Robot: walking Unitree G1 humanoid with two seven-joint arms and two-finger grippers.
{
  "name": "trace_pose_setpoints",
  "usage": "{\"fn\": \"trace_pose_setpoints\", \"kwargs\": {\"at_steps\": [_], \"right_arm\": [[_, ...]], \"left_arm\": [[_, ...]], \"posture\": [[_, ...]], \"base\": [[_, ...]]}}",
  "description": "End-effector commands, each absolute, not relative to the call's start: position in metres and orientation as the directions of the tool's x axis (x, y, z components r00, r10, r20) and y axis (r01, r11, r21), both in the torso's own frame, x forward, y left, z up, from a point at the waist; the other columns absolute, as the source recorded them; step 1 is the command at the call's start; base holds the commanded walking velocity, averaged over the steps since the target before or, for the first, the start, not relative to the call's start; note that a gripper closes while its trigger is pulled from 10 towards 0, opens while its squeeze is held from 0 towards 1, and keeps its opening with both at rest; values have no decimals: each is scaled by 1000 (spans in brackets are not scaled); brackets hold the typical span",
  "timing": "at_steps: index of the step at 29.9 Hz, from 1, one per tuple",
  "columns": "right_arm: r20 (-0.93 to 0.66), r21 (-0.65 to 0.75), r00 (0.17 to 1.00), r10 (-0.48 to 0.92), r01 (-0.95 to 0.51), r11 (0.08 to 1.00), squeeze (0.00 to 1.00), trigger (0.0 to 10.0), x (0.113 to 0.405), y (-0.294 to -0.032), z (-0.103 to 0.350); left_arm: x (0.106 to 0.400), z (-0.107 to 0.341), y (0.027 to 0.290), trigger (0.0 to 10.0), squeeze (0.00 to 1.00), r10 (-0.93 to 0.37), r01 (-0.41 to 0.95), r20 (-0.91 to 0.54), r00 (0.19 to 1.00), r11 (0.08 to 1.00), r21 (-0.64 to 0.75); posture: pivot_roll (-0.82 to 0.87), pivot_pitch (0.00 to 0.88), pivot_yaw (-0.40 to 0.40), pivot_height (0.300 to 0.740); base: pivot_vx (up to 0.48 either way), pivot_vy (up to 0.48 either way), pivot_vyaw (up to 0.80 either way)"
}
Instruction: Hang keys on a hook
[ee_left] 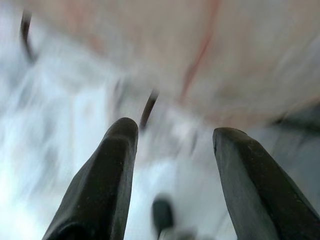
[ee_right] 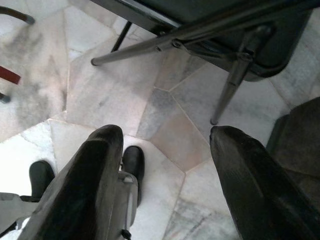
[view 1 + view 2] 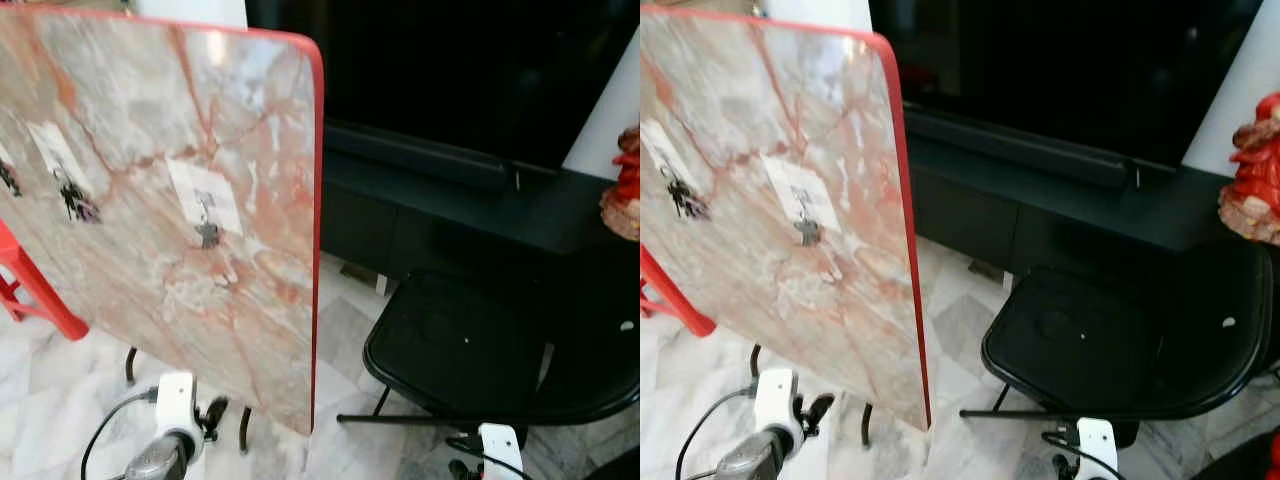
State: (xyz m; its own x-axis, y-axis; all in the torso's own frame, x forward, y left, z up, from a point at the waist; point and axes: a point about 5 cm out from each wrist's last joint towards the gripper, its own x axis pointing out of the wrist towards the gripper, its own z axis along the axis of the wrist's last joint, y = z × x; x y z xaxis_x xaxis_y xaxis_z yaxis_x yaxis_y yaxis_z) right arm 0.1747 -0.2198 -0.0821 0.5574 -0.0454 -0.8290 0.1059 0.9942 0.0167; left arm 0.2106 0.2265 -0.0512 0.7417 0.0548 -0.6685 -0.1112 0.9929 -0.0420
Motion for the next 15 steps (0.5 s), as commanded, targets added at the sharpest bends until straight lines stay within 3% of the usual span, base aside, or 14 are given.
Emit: {"fn": "trace_pose_setpoints", "kwargs": {"at_steps": [1, 4, 13, 15], "right_arm": [[-835, 10, 548, -49, 105, 994, 0, 10000, 174, -221, -83], [-838, -8, 544, -53, 85, 996, 0, 10000, 173, -222, -82], [-846, -27, 525, -87, 121, 992, 0, 10000, 170, -225, -84], [-846, -28, 526, -90, 125, 992, 0, 10000, 170, -225, -84]], "left_arm": [[186, -68, 231, 10000, 0, 86, -114, -753, 653, 993, 14], [157, -84, 234, 10000, 0, 116, -82, -823, 556, 993, 84], [157, -87, 226, 10000, 0, 98, -117, -822, 561, 992, 39], [157, -87, 226, 10000, 0, 101, -112, -822, 560, 993, 45]], "posture": [[-11, 0, -8, 740], [-17, 0, -10, 740], [-9, 0, -16, 740], [-17, 0, -9, 740]], "base": [[0, 0, 0], [0, 0, 0], [0, 0, 0], [0, 302, 0]]}}
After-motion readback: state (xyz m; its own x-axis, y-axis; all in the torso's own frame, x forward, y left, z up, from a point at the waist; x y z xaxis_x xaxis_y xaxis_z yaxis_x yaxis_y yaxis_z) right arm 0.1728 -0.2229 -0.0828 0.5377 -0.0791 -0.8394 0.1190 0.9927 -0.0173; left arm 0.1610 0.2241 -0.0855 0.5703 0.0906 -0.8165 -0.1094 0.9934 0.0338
